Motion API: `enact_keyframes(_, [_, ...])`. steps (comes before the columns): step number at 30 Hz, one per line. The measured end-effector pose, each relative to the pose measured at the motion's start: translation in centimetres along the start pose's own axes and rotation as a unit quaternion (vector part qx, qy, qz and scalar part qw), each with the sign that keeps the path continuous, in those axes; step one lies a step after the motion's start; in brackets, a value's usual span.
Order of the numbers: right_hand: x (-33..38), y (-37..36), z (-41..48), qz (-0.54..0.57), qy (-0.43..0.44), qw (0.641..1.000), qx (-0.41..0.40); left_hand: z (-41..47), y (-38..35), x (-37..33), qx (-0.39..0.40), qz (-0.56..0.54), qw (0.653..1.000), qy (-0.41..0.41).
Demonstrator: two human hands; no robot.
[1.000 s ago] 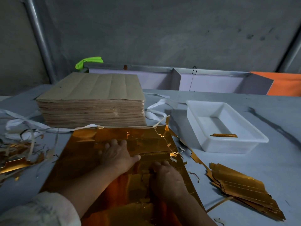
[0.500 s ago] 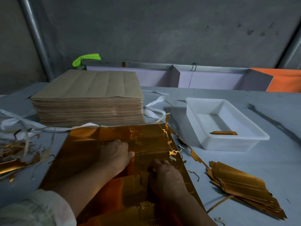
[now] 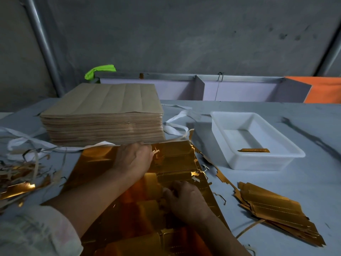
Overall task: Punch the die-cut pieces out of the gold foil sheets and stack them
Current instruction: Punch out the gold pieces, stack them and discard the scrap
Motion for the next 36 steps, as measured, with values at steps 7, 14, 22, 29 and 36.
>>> enact_keyframes(7, [0.3,0.0,0.4,0.065,-0.058,0.996,0.026,0.5,1.8,-1.4,-0.025,-0.018,1.0,-0.005])
enact_keyframes(14, [1.9,-0.1,2.0,-0.027,-0.074,0.997,0.006,0.7,2.2,-2.8,-0.023,-0.011,1.0,-0.007])
enact_keyframes(22, [2.4,-0.1,3.5,0.081,-0.109,0.99,0.033,0.8,2.2,-2.7,-0.034,-0.032,0.999,-0.009])
enact_keyframes(29, [0.0,1.8,2.8,0.301,-0.122,0.946,-0.017,1.3,0.5,-0.3,-0.016,-0.149,0.987,0.054])
enact_keyframes(36, [-2.5,4.4,2.3,0.315,-0.158,0.931,-0.095,0.8,-0.9,2.1,0.037,-0.222,0.95,0.215])
Point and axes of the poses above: each hand's wrist, its own z-axis towards the middle knuckle, its own y-axis out of the back of the hand, x = y × z, the point moved 3 cm from there along z, towards the middle knuckle, and after that the axes turned 14 degrees about -z, right-handed, at the moved point
